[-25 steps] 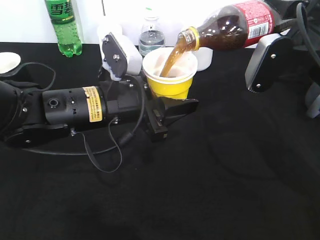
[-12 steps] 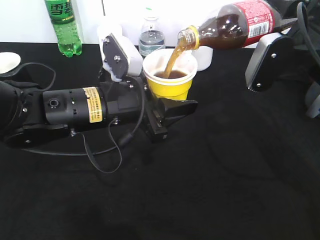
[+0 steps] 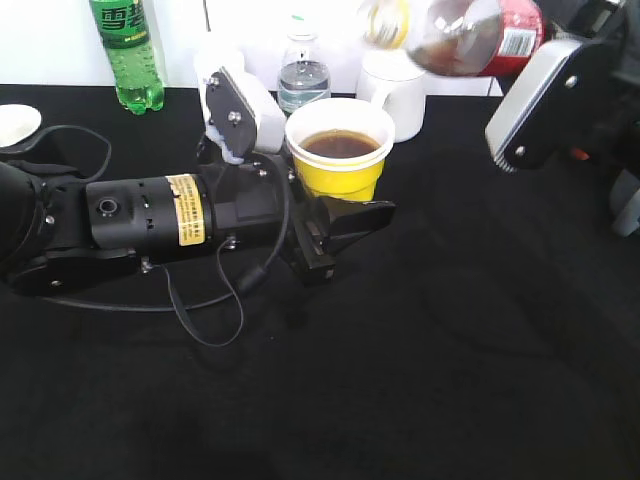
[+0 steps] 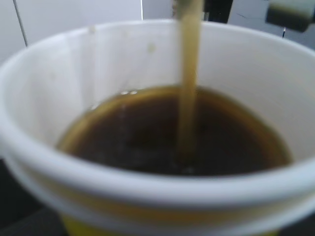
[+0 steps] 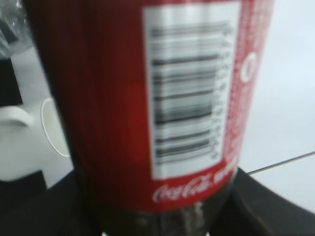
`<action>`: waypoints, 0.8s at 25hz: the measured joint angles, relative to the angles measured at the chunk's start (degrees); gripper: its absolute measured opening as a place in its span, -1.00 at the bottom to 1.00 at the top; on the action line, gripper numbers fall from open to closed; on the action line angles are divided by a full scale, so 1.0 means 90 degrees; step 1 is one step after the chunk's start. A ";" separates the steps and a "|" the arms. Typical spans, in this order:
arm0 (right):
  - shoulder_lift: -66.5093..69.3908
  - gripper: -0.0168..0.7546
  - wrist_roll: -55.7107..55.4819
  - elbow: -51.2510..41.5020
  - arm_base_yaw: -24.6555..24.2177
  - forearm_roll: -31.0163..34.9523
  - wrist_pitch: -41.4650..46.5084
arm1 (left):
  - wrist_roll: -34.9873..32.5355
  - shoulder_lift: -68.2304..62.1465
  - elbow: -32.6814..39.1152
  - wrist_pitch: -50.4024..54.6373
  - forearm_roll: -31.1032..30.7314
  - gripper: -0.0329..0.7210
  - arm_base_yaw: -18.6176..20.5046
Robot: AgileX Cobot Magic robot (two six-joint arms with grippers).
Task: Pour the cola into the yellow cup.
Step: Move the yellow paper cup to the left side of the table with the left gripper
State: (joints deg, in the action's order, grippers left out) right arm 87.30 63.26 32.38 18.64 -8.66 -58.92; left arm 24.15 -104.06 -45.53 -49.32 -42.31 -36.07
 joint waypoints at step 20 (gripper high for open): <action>0.0000 0.07 -0.6872 0.0000 0.0000 0.0000 0.0258 | 0.0000 0.0000 0.0000 0.0044 0.0651 0.24 0.0695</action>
State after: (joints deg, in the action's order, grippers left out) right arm 87.30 1.42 32.38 18.64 -8.66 -56.60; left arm 24.15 -104.06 -45.53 -48.93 -36.45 -29.81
